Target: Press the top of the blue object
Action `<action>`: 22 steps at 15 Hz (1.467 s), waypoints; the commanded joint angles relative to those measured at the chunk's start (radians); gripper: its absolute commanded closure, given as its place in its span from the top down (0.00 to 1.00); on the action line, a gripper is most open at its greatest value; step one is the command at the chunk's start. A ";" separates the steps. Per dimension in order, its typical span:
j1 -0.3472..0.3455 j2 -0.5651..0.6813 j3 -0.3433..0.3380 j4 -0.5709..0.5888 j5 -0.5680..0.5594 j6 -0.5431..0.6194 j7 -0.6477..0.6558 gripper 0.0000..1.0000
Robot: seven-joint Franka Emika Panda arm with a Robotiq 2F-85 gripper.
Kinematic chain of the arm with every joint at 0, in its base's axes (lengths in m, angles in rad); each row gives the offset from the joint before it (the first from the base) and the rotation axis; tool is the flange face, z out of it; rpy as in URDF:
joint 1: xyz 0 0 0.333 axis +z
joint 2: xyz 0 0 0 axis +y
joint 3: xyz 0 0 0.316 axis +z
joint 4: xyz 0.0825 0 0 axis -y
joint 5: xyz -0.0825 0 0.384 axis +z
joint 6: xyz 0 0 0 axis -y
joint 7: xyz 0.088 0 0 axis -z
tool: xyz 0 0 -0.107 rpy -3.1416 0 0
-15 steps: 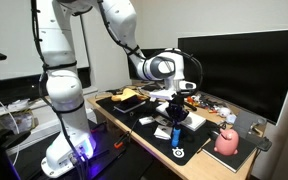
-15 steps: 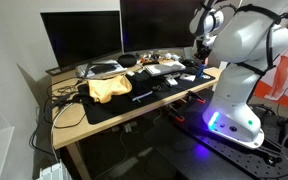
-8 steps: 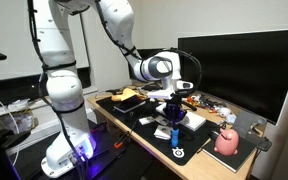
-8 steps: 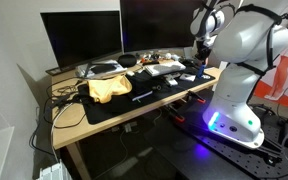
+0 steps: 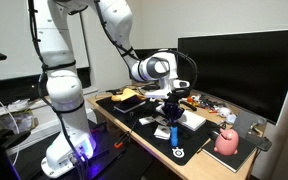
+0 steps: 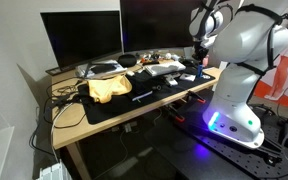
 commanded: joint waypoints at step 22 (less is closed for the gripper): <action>-0.040 -0.037 -0.015 -0.035 0.223 -0.001 -0.061 0.00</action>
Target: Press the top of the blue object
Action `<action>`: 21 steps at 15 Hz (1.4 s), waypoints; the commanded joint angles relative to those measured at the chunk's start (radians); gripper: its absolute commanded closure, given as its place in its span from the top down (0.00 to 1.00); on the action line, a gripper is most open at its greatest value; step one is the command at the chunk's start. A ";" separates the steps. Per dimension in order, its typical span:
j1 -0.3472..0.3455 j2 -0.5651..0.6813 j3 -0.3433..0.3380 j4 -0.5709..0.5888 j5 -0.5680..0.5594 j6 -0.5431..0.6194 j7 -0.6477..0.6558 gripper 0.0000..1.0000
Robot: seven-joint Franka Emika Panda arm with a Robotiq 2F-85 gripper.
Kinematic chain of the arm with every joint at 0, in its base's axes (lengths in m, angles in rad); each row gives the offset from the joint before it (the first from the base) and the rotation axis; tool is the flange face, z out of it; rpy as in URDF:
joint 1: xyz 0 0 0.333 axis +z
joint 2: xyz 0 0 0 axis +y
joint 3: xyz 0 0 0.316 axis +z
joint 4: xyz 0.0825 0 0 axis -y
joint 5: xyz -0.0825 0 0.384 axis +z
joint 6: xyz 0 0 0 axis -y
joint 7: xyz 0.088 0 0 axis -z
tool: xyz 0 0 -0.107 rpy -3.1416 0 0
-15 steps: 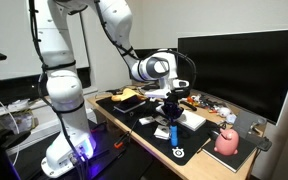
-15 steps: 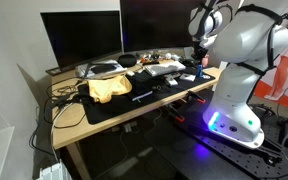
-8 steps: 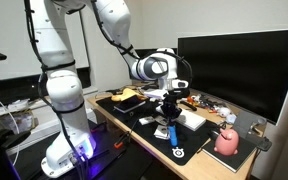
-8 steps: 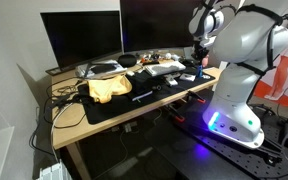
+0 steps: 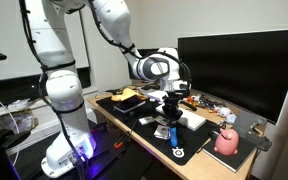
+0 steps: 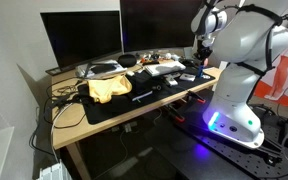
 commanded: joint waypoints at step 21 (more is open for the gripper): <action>-0.014 0.017 -0.018 0.072 0.309 -0.077 -0.144 0.00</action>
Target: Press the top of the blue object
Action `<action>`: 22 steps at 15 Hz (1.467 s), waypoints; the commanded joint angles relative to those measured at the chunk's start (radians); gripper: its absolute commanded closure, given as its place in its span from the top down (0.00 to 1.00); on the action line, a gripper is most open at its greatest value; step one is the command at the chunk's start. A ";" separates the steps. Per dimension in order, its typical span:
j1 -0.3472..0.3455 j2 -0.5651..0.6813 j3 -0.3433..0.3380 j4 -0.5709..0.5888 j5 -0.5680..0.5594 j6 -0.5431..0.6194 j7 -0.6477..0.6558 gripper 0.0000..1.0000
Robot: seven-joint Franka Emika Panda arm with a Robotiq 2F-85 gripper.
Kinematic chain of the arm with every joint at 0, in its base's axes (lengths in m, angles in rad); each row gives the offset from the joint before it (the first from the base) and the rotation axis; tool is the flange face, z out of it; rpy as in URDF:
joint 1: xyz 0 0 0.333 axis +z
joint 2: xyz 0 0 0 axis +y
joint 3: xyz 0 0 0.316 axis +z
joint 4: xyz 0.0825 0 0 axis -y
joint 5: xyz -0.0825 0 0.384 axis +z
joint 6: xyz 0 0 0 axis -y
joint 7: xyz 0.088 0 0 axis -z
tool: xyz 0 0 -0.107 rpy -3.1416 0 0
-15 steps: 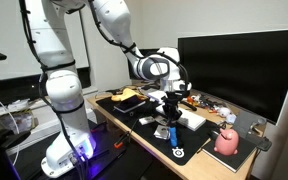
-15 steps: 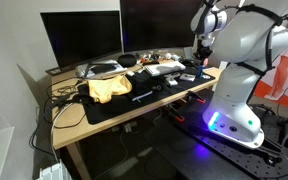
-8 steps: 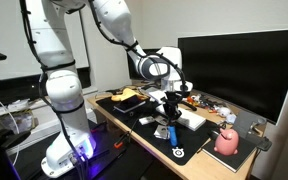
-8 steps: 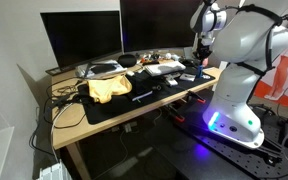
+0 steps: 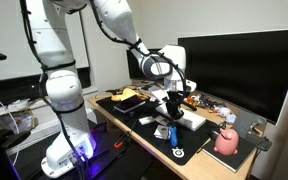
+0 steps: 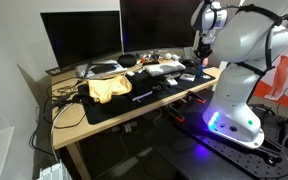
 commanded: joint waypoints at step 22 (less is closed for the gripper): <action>-0.021 -0.331 -0.025 -0.047 -0.003 -0.218 -0.236 1.00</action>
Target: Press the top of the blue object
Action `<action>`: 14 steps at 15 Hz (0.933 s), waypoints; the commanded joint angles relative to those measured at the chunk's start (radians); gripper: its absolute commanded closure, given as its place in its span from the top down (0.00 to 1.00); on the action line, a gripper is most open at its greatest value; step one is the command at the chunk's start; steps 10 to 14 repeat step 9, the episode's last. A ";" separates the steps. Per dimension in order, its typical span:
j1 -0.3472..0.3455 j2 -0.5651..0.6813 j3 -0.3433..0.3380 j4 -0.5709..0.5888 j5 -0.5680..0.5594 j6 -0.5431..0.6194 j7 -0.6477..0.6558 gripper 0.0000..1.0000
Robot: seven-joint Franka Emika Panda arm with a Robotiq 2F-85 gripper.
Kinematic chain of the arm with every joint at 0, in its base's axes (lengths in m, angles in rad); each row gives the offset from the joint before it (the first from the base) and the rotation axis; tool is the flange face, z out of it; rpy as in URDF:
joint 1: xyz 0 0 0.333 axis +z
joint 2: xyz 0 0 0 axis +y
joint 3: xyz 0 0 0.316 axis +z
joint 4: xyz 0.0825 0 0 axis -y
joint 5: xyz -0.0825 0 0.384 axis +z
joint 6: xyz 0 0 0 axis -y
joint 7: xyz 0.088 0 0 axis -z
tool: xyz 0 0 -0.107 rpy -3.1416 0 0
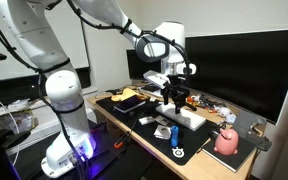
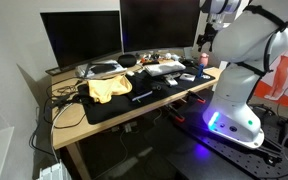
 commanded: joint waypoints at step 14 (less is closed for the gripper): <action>0.008 -0.124 0.005 -0.069 -0.065 -0.008 -0.042 1.00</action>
